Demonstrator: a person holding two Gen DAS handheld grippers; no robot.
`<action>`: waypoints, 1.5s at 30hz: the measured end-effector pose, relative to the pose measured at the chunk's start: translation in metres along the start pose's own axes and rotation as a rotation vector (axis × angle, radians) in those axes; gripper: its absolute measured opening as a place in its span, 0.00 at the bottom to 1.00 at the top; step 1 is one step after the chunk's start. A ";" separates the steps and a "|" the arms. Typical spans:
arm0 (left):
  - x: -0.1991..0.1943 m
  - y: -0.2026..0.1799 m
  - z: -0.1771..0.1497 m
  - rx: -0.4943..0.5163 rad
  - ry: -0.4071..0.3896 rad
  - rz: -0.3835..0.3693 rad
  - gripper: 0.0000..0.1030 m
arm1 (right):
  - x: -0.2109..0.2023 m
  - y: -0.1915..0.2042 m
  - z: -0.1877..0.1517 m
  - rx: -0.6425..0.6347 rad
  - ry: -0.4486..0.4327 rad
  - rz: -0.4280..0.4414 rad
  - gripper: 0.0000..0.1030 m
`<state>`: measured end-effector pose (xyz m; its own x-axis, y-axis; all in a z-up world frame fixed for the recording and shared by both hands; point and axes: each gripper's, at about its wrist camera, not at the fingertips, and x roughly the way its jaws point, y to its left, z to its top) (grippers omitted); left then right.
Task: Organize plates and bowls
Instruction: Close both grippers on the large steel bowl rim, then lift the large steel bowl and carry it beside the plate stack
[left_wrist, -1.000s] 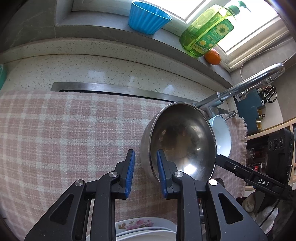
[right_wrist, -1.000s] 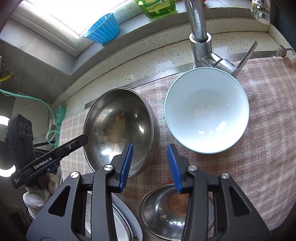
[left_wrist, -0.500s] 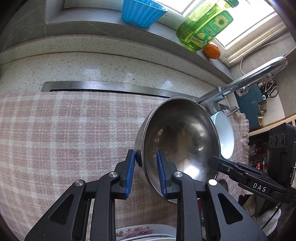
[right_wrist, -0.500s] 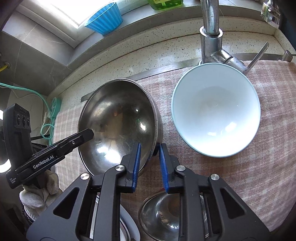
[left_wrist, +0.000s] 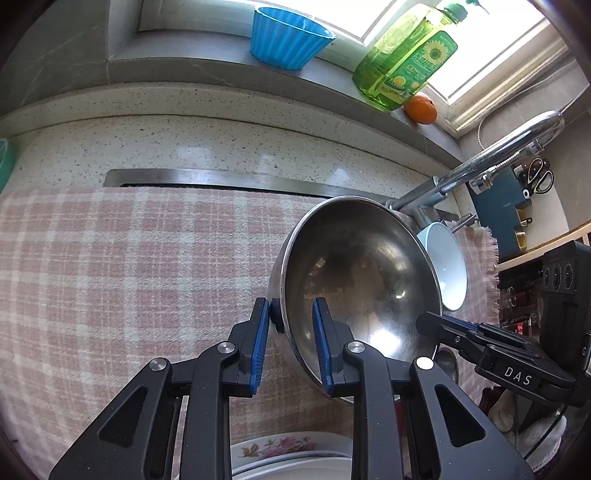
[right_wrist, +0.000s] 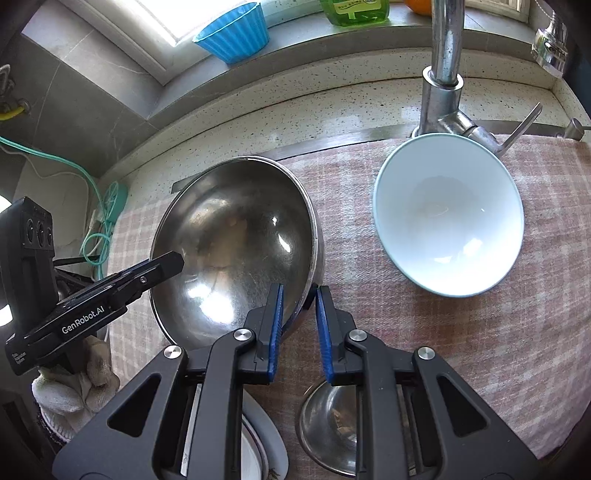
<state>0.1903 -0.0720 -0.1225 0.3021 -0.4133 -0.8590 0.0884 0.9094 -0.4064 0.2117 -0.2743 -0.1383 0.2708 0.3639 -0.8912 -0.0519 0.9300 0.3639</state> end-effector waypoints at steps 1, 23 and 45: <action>-0.003 0.002 -0.002 -0.002 -0.003 0.001 0.21 | -0.001 0.004 -0.001 -0.007 0.000 0.002 0.18; -0.098 0.077 -0.053 -0.127 -0.139 0.044 0.21 | -0.006 0.121 -0.050 -0.212 0.016 0.102 0.18; -0.154 0.166 -0.138 -0.306 -0.195 0.110 0.21 | 0.042 0.217 -0.131 -0.395 0.179 0.168 0.20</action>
<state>0.0274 0.1367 -0.1004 0.4719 -0.2708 -0.8390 -0.2328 0.8796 -0.4149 0.0856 -0.0503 -0.1320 0.0587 0.4821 -0.8741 -0.4524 0.7934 0.4072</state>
